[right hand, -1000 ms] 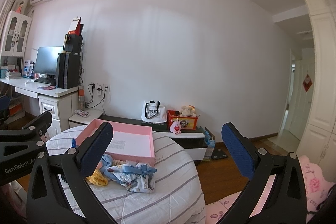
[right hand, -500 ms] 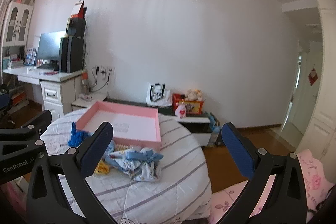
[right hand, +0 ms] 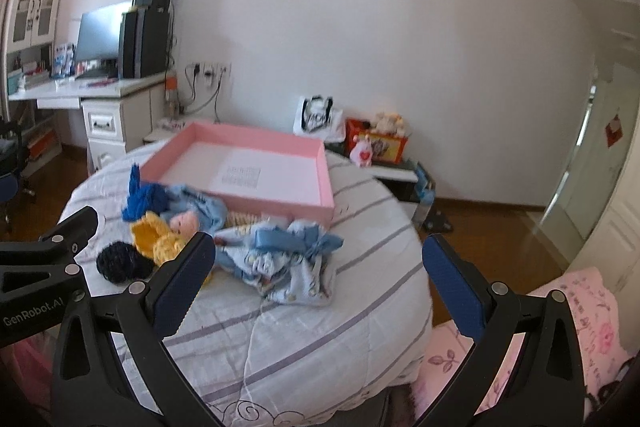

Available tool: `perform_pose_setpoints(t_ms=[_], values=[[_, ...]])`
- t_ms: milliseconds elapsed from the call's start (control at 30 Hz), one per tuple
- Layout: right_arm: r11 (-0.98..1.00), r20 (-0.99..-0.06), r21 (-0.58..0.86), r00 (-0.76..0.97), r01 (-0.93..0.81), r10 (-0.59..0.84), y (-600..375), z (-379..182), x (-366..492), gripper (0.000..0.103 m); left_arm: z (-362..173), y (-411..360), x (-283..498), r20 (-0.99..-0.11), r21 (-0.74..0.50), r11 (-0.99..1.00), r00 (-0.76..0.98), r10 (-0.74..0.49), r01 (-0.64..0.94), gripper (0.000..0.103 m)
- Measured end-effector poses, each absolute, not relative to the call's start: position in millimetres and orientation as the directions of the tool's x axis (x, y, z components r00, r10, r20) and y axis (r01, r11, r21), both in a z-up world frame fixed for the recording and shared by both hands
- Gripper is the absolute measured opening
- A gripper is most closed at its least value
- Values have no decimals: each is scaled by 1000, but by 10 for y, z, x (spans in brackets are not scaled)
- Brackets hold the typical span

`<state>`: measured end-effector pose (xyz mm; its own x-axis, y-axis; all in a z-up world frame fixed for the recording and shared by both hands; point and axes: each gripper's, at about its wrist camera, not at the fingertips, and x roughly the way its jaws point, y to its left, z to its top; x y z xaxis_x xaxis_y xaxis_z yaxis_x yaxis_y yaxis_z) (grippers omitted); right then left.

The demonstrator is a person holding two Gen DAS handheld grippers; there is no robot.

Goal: Organize soft objects
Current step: 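Move left tool to the navy knitted hat while right tool approaches the blue-print bundle, then close left tool on the navy hat while right tool grasps the ribbon-tied bundle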

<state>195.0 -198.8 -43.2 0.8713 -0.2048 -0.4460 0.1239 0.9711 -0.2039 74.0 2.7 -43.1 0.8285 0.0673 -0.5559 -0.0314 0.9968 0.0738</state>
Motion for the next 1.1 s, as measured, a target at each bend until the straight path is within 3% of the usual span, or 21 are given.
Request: perform_pose_setpoints(t_ms=[667, 733, 867, 1100], values=[[977, -634, -183, 746, 113, -205, -2087, -993, 2556, 103, -1045, 282, 1627, -794, -18, 1000, 608, -16, 3, 101], [978, -647, -175, 735, 113, -201, -2099, -1031, 2622, 103, -1120, 275, 1714, -808, -34, 999, 588, -40, 21, 90], [982, -670, -159, 719, 103, -184, -2104, -1080, 2725, 103, -1276, 288, 1877, -828, -34, 999, 559, -45, 30, 79], [985, -690, -150, 704, 89, -168, -2087, -1127, 2867, 103, -1245, 310, 1888, -805, -33, 998, 590, -60, 56, 35]])
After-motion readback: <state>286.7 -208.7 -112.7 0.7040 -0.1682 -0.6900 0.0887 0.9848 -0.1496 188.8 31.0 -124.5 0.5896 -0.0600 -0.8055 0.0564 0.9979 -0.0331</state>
